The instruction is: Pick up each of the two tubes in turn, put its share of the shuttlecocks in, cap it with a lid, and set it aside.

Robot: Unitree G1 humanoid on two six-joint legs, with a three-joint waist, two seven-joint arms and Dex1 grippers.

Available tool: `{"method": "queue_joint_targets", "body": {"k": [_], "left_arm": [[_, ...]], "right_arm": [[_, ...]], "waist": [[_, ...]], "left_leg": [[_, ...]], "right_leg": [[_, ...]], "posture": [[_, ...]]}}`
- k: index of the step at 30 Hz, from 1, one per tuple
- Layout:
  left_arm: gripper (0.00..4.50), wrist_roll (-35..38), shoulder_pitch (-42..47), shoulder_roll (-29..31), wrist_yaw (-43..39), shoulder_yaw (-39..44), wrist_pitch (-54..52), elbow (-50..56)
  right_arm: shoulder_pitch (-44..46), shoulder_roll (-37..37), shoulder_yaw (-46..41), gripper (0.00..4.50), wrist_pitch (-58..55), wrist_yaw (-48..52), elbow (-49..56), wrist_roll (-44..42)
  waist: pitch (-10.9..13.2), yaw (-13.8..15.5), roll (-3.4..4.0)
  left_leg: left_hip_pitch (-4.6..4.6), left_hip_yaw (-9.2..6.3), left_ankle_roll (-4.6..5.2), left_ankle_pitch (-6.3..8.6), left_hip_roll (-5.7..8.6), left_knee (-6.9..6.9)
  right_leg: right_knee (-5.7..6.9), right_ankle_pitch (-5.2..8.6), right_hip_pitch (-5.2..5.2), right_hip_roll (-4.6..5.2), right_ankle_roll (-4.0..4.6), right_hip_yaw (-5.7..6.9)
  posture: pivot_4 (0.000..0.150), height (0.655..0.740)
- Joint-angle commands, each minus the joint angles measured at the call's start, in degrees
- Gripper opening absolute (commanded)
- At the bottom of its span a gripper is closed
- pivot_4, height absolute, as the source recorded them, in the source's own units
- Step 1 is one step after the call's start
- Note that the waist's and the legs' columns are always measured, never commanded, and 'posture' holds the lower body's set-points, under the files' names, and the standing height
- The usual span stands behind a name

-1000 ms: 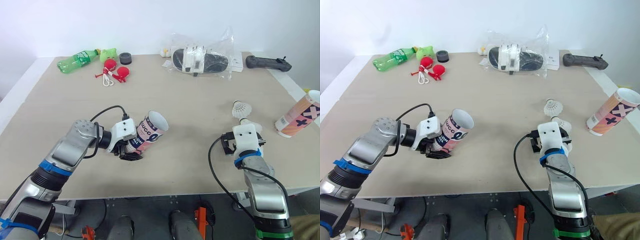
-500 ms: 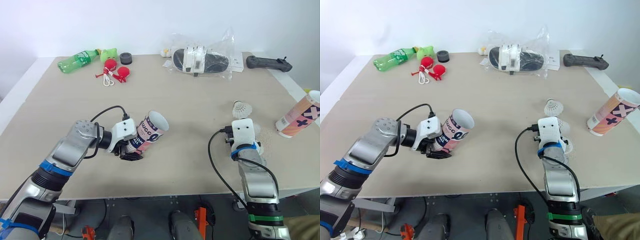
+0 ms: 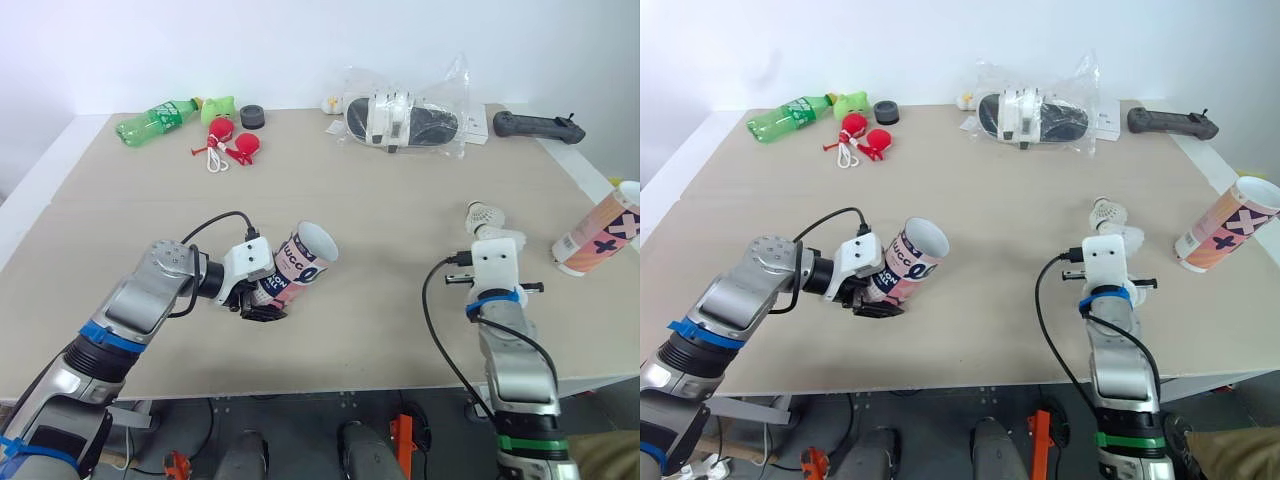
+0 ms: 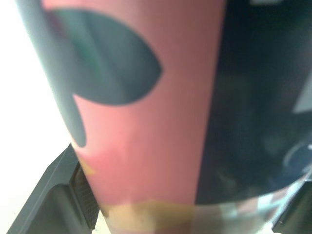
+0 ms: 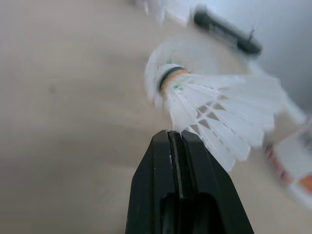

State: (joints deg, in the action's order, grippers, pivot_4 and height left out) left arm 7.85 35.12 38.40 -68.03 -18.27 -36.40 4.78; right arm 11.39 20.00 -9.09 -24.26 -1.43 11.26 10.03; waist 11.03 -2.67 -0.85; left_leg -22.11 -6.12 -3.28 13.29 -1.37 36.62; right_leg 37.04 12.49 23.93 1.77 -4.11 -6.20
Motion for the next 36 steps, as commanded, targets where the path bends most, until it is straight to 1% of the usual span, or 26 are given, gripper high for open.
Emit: {"method": "queue_joint_targets", "body": {"k": [1, 3, 6, 10, 13, 16, 21, 26, 29, 33, 36], "left_arm": [[3.67, 0.22, -0.72, -0.88, -0.34, -2.09, -0.18, -0.43], [3.67, 0.18, -0.59, -0.88, -0.44, -2.17, -0.19, -0.59], [3.67, 0.17, -0.57, -0.80, -0.66, -2.28, -0.12, -0.71], [3.67, -0.04, -0.27, -0.86, -1.04, -2.68, 0.15, -1.38], [3.67, -0.36, 0.13, -0.84, -1.53, -3.11, 0.59, -2.15], [3.67, -0.50, 0.32, -0.91, -1.70, -3.24, 0.79, -2.47], [3.67, -0.49, 0.09, -0.56, -1.80, -3.11, 0.74, -1.87], [3.67, -0.45, -0.26, -0.73, -1.49, -3.22, 0.61, -1.35], [3.67, -0.39, -0.20, -0.91, -1.29, -3.22, 0.51, -1.23], [3.67, -0.39, -0.23, -0.98, -1.17, -3.22, 0.42, -1.07], [3.67, -0.38, -0.54, -0.78, -1.04, -3.07, 0.29, -0.80]], "right_arm": [[-1.72, 2.50, -1.41, 0.09, 11.01, 7.15, 6.98, -5.41], [-2.28, 5.04, -0.93, 0.09, 16.09, 15.04, 10.44, -10.71], [0.48, 8.62, -1.65, 0.09, 12.98, 23.98, 13.95, -19.47], [9.91, 18.63, 0.93, 0.09, 5.90, 38.79, 16.98, -29.44], [17.59, 25.26, 4.24, 0.09, 6.24, 48.78, 15.99, -31.55], [21.23, 29.31, 7.20, 0.09, 7.75, 56.38, 14.28, -31.92], [22.66, 33.02, 11.52, 0.09, 11.78, 64.67, 13.63, -29.56], [23.58, 31.03, 17.75, 0.09, 19.65, 66.64, 10.49, -22.24], [25.70, 28.06, 20.62, 0.09, 21.11, 66.30, 9.43, -19.91], [26.79, 26.80, 21.82, 0.09, 21.90, 66.99, 8.77, -18.44], [26.91, 27.02, 21.39, 0.97, 21.46, 67.53, 8.45, -18.63]], "waist": [[0.00, -0.02, 0.00], [0.00, -0.06, 0.02], [0.00, -0.12, 0.01], [0.01, -0.09, 0.01], [0.01, 0.01, 0.01], [0.00, 0.12, -0.01], [0.00, 0.11, 0.00], [0.00, 0.02, -0.01], [0.00, -0.02, 0.00], [0.00, 0.19, -0.01], [0.00, 0.18, 0.00]], "left_leg": [[0.01, 0.00, 0.00, 0.00, 0.00, 0.00], [0.02, 0.00, 0.00, 0.00, 0.00, 0.00], [0.03, 0.00, 0.00, 0.00, 0.01, 0.01], [0.06, 0.00, 0.02, -0.01, 0.04, 0.05], [0.07, -0.03, 0.03, -0.02, 0.04, 0.03], [0.06, -0.11, 0.04, -0.01, 0.04, 0.01], [0.00, -0.11, 0.05, 0.01, 0.17, 0.01], [0.04, -0.11, 0.05, 0.00, 0.18, 0.02], [0.05, -0.11, 0.05, 0.00, 0.18, 0.03], [0.02, -0.12, 0.04, 0.00, 0.18, 0.03], [0.01, -0.13, 0.04, 0.00, 0.22, 0.02]], "right_leg": [[0.00, 0.00, 0.00, 0.00, 0.00, 0.00], [0.00, 0.00, 0.00, 0.00, 0.00, 0.00], [0.00, -0.02, -0.04, 0.00, -0.02, -0.03], [0.00, -0.02, -0.10, -0.01, -0.01, -0.07], [0.00, -0.01, -0.10, -0.02, 0.00, -0.04], [-0.05, 0.09, -0.17, -0.02, -0.03, 0.06], [-0.10, 0.19, -0.22, 0.12, -0.14, 0.04], [-0.09, 0.17, -0.22, 0.13, -0.13, 0.05], [-0.09, 0.16, -0.22, 0.13, -0.13, 0.04], [-0.09, 0.18, -0.22, 0.14, -0.15, 0.06], [-0.09, 0.20, -0.23, 0.18, -0.17, 0.06]], "posture": [[0.150, 0.7400], [0.150, 0.7400], [0.150, 0.7400], [0.150, 0.7400], [0.150, 0.7400], [0.150, 0.7400], [0.150, 0.7400], [0.150, 0.7400], [0.150, 0.7400], [0.150, 0.7400], [0.150, 0.7400]]}}
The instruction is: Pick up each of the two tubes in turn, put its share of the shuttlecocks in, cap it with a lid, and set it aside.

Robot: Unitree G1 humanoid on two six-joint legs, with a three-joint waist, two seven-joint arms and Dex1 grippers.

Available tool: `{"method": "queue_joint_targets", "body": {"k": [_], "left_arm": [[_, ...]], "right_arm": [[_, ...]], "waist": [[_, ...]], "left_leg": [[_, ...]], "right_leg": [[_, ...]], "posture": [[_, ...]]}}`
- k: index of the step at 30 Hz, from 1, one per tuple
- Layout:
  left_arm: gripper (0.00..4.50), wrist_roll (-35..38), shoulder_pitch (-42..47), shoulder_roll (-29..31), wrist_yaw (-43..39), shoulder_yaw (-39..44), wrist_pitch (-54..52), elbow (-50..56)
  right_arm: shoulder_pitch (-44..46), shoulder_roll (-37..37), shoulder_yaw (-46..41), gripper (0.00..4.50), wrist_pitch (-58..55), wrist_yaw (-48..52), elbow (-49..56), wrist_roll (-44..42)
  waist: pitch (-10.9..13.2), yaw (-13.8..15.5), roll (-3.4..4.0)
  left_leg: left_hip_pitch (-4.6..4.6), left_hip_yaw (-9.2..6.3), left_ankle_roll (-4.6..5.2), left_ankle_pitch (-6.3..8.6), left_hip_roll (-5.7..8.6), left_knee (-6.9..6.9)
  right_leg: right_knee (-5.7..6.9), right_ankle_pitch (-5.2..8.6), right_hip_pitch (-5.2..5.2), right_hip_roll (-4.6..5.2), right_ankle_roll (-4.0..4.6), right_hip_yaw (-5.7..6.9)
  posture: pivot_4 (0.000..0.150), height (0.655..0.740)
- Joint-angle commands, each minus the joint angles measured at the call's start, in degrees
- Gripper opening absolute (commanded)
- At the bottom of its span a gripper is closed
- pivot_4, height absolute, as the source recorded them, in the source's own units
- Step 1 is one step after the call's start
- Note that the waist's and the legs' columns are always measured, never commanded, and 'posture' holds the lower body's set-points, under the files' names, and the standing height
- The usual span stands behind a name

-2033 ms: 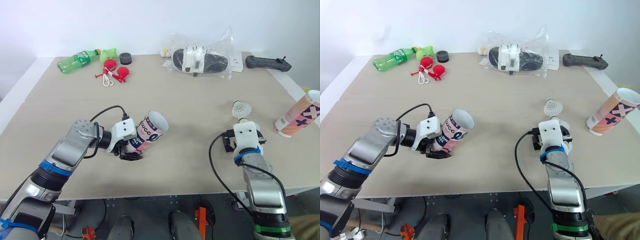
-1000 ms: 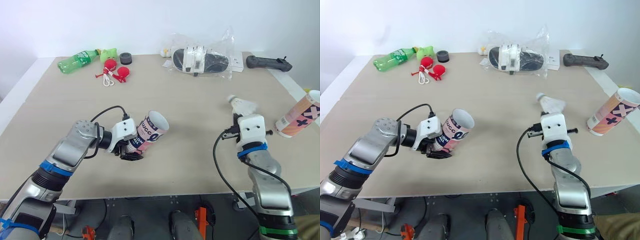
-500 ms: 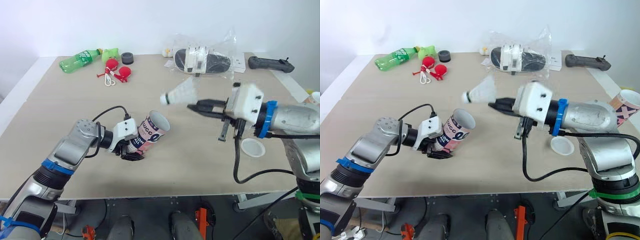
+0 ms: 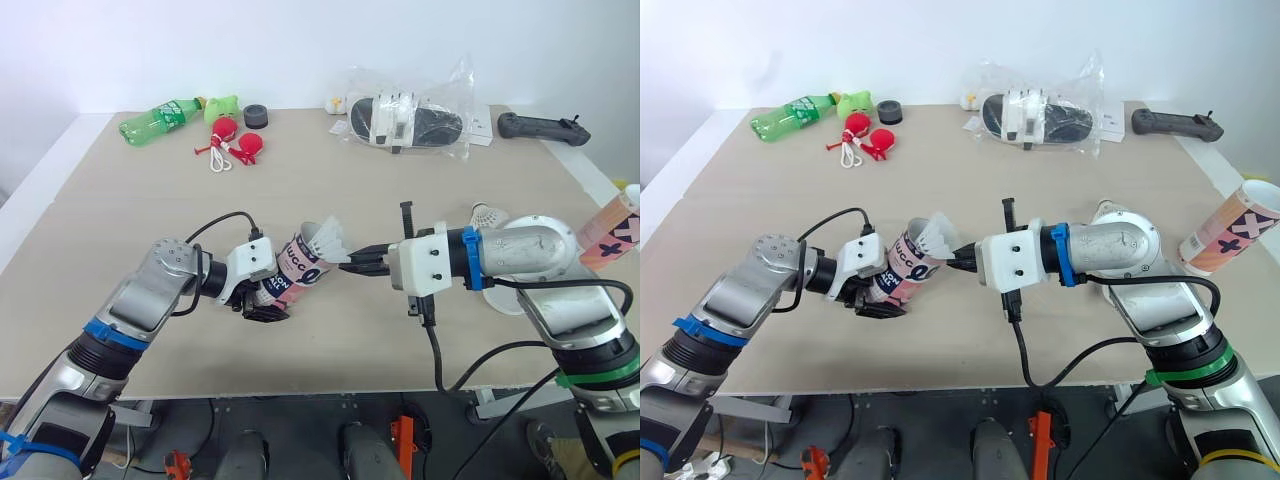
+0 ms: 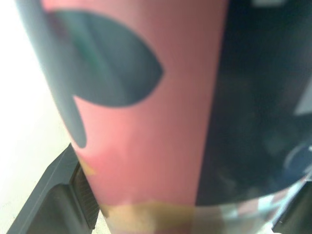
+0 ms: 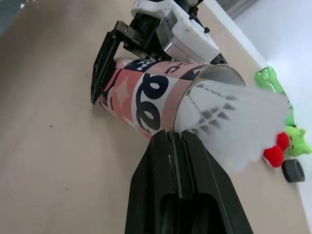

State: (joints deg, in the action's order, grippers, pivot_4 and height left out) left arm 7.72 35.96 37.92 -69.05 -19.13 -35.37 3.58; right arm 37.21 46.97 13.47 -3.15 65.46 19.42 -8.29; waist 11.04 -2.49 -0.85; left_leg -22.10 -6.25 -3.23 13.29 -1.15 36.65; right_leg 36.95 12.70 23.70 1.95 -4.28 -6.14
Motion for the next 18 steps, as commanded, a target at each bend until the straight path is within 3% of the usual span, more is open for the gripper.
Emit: {"method": "queue_joint_targets", "body": {"k": [1, 5, 8, 12, 18], "left_arm": [[3.67, -0.25, -1.52, -0.22, 0.00, -2.19, -0.79, 0.59], [3.67, 0.01, -1.91, -0.08, 0.28, -2.00, -1.27, 1.35], [3.67, 0.21, -2.24, 0.10, 0.59, -1.75, -1.59, 1.78], [3.67, 0.33, -2.91, 0.35, 0.57, -1.65, -1.69, 2.20], [3.67, 0.28, -2.89, 0.10, 0.43, -1.79, -1.80, 2.01]], "right_arm": [[0.96, -0.02, -1.80, 1.39, -0.13, 0.32, 0.32, -0.67], [-1.60, -1.40, -8.04, 2.75, -9.87, -4.45, 3.02, -7.17], [-5.50, -3.06, -14.19, 4.34, -18.09, -10.49, 5.51, -11.66], [-11.10, -9.06, -21.12, 4.44, -23.32, -25.54, 4.35, -8.64], [-14.65, -19.11, -21.61, 4.44, -30.11, -50.12, -4.24, 4.78]], "waist": [[0.00, 0.00, 0.00], [0.00, -0.01, 0.00], [0.00, 0.04, 0.00], [-0.02, -0.06, -0.03], [-0.04, -0.20, -0.01]], "left_leg": [[0.00, 0.00, 0.00, 0.00, 0.00, 0.00], [0.02, -0.01, 0.00, 0.00, -0.01, 0.00], [0.01, -0.04, 0.00, 0.00, 0.00, 0.00], [0.04, -0.05, 0.01, 0.01, -0.01, -0.02], [0.06, -0.04, 0.01, 0.00, -0.01, -0.02]], "right_leg": [[0.00, 0.00, 0.00, 0.00, 0.00, 0.00], [0.01, -0.02, -0.01, 0.00, 0.03, 0.01], [0.01, -0.01, -0.03, 0.00, 0.03, 0.03], [0.02, 0.02, -0.03, -0.01, 0.05, 0.05], [0.06, -0.01, 0.01, -0.03, 0.10, 0.02]], "posture": [[0.150, 0.7400], [0.150, 0.7400], [0.150, 0.7400], [0.150, 0.7400], [0.150, 0.7400]]}}
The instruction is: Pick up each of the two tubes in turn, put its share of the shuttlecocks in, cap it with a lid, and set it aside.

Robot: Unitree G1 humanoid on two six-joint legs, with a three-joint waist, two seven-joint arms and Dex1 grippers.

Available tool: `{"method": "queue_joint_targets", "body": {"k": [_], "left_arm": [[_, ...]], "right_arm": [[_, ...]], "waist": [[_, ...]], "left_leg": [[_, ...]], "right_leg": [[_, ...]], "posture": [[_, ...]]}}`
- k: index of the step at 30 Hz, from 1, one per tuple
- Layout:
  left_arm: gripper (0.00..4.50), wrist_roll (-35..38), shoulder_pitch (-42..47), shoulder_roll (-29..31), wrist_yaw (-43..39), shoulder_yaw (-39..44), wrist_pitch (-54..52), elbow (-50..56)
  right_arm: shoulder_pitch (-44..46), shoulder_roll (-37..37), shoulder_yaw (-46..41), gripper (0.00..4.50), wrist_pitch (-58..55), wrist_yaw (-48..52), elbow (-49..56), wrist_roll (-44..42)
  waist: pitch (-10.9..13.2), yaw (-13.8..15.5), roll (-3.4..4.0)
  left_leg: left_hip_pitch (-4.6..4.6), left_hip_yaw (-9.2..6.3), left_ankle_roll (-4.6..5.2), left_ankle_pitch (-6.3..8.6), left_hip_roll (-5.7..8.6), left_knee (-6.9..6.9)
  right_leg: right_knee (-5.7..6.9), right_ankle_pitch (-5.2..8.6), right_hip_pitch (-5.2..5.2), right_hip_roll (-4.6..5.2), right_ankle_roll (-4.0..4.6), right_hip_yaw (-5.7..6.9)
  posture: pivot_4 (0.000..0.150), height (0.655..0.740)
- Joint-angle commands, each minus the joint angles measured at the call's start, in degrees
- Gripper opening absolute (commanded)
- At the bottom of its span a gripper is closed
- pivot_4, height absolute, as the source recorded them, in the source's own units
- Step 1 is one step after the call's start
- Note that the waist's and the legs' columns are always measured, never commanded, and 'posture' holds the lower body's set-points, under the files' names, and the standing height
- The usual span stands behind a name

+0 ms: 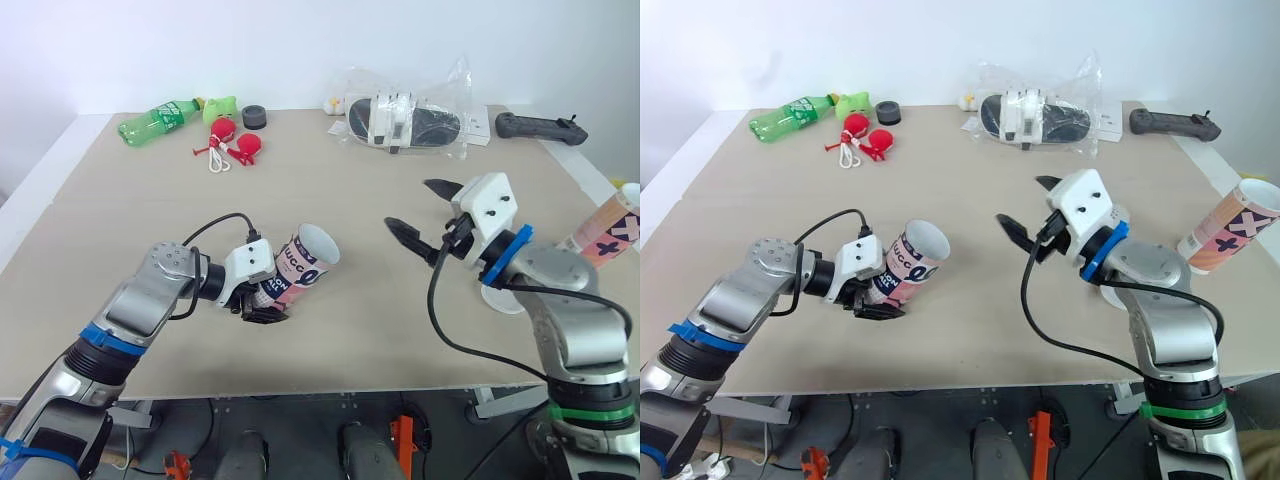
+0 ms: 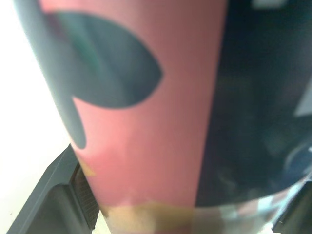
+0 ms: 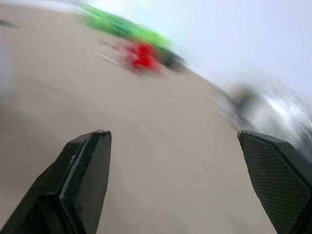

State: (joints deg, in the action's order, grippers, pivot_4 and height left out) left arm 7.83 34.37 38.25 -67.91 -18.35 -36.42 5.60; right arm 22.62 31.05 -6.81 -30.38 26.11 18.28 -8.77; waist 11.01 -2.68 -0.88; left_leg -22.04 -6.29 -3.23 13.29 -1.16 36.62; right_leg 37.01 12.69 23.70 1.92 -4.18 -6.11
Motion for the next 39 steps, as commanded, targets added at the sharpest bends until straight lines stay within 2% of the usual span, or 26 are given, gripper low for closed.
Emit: {"method": "queue_joint_targets", "body": {"k": [1, 7, 27, 30, 37, 39], "left_arm": [[3.67, 0.13, -1.20, -0.27, -0.73, -2.61, -0.75, -0.11], [3.67, 0.15, -1.21, 0.16, -0.80, -2.34, -1.12, 0.14], [3.67, 0.48, -1.97, 0.11, 0.30, -1.68, -2.56, 1.69], [3.67, 0.54, -1.94, -0.01, 0.45, -1.67, -2.76, 1.90], [3.67, 0.64, -2.01, -0.03, 0.62, -1.59, -3.24, 2.33], [3.67, 0.65, -1.98, -0.13, 0.66, -1.66, -3.21, 2.26]], "right_arm": [[-0.33, -4.90, -1.02, 4.44, -2.05, -14.04, -5.88, 7.12], [3.38, -10.09, -1.66, 4.44, 0.93, -24.64, -19.42, 11.71], [22.75, -10.57, -3.22, 4.44, 18.31, -35.76, -55.86, 12.14], [24.32, -10.69, -3.62, 3.66, 19.63, -36.76, -59.28, 11.98], [24.69, -10.67, -3.94, 0.13, 21.18, -37.44, -61.30, 11.15], [24.46, -10.42, -3.97, 0.05, 22.15, -37.13, -60.89, 11.01]], "waist": [[-0.01, 0.00, 0.02], [-0.01, -0.05, 0.04], [-0.01, -0.58, 0.04], [-0.01, -0.61, 0.04], [-0.01, -0.67, 0.04], [-0.01, -0.67, 0.04]], "left_leg": [[0.00, 0.00, 0.00, 0.00, 0.00, 0.00], [-0.02, 0.01, 0.00, 0.00, 0.01, -0.02], [0.04, 0.00, 0.00, 0.00, 0.01, -0.11], [0.03, 0.01, 0.01, 0.00, 0.02, -0.11], [0.05, 0.00, 0.01, 0.00, 0.02, -0.12], [0.05, 0.00, 0.01, 0.00, 0.02, -0.12]], "right_leg": [[0.00, -0.01, 0.01, 0.00, 0.00, -0.01], [0.00, 0.00, 0.02, 0.00, 0.00, -0.03], [0.00, 0.00, 0.00, 0.00, 0.00, -0.05], [-0.01, 0.00, -0.01, 0.00, 0.00, -0.05], [-0.01, 0.00, -0.01, 0.00, 0.00, -0.06], [-0.01, 0.00, -0.01, 0.00, 0.00, -0.06]], "posture": [[0.150, 0.7400], [0.150, 0.7400], [0.150, 0.7400], [0.150, 0.7400], [0.150, 0.7400], [0.150, 0.7400]]}}
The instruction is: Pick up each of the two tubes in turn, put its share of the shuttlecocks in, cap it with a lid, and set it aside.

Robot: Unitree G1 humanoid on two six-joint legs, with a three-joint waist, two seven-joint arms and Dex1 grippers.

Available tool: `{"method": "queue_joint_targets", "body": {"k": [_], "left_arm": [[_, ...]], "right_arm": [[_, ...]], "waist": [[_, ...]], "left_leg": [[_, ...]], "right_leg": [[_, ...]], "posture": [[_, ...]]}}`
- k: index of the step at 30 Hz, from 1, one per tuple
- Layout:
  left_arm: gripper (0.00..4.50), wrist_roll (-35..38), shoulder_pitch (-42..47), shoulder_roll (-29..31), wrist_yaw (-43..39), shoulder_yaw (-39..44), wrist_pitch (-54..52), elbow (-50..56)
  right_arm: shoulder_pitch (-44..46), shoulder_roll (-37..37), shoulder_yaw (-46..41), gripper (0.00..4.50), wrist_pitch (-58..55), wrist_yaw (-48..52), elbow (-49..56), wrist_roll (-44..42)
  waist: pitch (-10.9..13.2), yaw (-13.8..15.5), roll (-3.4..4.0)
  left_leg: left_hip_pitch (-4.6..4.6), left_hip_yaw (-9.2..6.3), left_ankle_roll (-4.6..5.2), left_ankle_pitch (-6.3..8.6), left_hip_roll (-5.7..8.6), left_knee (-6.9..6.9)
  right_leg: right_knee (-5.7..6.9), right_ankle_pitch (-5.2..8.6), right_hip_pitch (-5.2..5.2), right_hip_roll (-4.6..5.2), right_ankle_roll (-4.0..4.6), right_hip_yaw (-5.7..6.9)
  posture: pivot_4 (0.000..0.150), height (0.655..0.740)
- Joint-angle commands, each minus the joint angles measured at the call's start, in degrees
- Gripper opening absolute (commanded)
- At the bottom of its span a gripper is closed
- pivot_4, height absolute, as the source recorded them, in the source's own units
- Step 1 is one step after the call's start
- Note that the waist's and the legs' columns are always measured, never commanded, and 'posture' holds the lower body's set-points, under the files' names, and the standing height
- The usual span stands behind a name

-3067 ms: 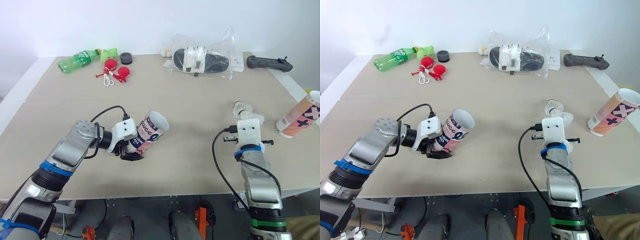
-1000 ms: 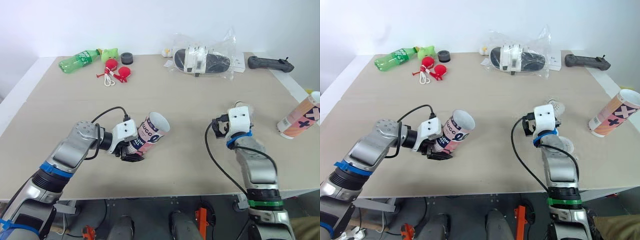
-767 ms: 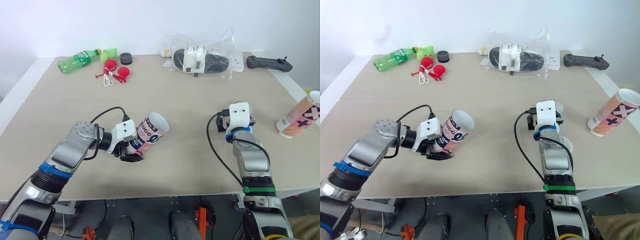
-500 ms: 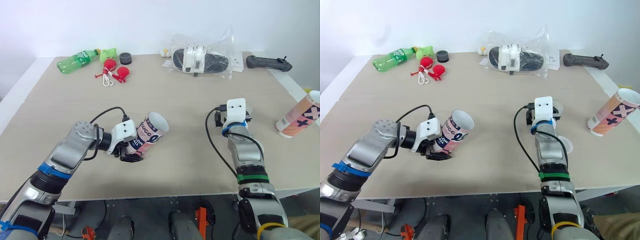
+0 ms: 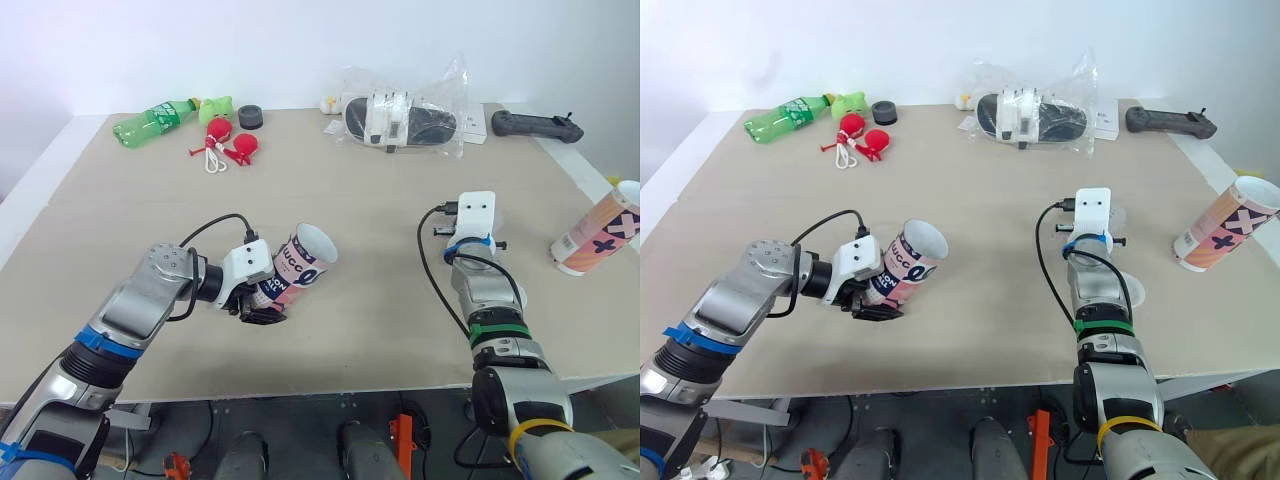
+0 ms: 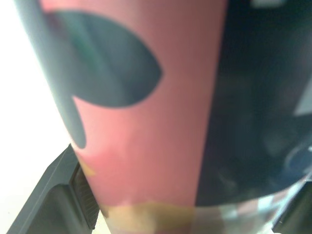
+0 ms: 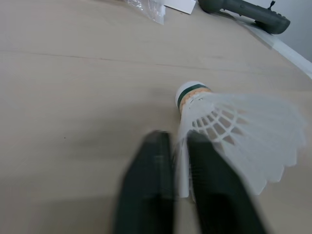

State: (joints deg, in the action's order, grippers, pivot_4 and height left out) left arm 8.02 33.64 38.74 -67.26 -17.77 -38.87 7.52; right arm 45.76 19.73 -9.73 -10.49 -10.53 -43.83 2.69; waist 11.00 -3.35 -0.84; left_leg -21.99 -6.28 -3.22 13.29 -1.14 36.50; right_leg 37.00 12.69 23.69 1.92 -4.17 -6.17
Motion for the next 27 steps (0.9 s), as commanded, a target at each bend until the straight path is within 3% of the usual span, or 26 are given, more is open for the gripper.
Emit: {"method": "queue_joint_targets", "body": {"k": [1, 4, 9, 11, 15, 20, 27], "left_arm": [[3.67, 0.47, -1.22, -0.65, 0.02, -2.27, -0.75, 0.31], [3.67, 0.45, -1.23, -0.70, 0.08, -2.40, -0.72, 0.30], [3.67, 0.53, -1.22, -0.72, 0.06, -2.60, -0.74, 0.35], [3.67, 0.54, -1.16, -0.63, -0.20, -2.88, -0.59, 0.18], [3.67, 0.50, -0.87, -0.61, -0.57, -3.42, -0.22, -0.27], [3.67, 0.57, -0.86, -0.65, -0.64, -3.55, -0.03, -0.44], [3.67, 0.58, -1.06, -0.52, -0.48, -3.50, 0.06, -0.41]], "right_arm": [[1.17, 1.02, -1.03, 0.05, 2.88, 0.12, 1.62, -0.66], [-0.48, 2.17, 0.74, 0.05, 5.73, 6.51, 7.44, -1.19], [-4.11, 7.50, 5.59, 0.05, 7.94, 32.52, 25.99, -8.79], [-6.23, 13.29, 8.07, 0.05, 3.48, 48.73, 37.11, -16.28], [-6.78, 25.46, 10.86, 0.05, -4.74, 68.00, 52.09, -24.59], [-5.28, 30.54, 12.42, 0.05, -9.65, 74.65, 59.62, -27.65], [-4.79, 30.50, 17.72, 0.05, -5.16, 77.96, 61.93, -21.37]], "waist": [[0.00, -0.01, 0.00], [0.01, 0.00, 0.01], [0.04, -0.02, 0.15], [0.05, 0.17, 0.16], [0.06, 0.47, 0.19], [0.05, 0.42, 0.13], [0.05, 0.53, 0.13]], "left_leg": [[0.00, 0.00, 0.00, 0.00, 0.00, 0.00], [0.00, 0.00, 0.00, 0.00, 0.01, 0.00], [-0.02, 0.00, 0.00, 0.00, 0.05, 0.00], [0.02, -0.01, 0.00, 0.00, 0.04, 0.00], [0.06, -0.07, 0.04, 0.04, 0.08, 0.02], [0.17, -0.06, 0.03, 0.07, 0.09, 0.03], [0.14, -0.05, 0.03, 0.07, 0.09, 0.03]], "right_leg": [[0.00, 0.00, 0.00, 0.00, 0.00, 0.00], [0.00, 0.00, -0.01, 0.00, -0.01, 0.00], [-0.01, 0.04, 0.00, 0.04, -0.09, -0.02], [0.00, 0.04, -0.03, 0.03, -0.09, 0.00], [-0.06, 0.15, -0.18, 0.07, -0.16, 0.06], [-0.05, 0.20, -0.24, 0.09, -0.12, 0.07], [-0.05, 0.20, -0.22, 0.10, -0.13, 0.07]], "posture": [[0.150, 0.7400], [0.150, 0.7400], [0.150, 0.7400], [0.150, 0.7400], [0.150, 0.7400], [0.150, 0.7400], [0.150, 0.7400]]}}
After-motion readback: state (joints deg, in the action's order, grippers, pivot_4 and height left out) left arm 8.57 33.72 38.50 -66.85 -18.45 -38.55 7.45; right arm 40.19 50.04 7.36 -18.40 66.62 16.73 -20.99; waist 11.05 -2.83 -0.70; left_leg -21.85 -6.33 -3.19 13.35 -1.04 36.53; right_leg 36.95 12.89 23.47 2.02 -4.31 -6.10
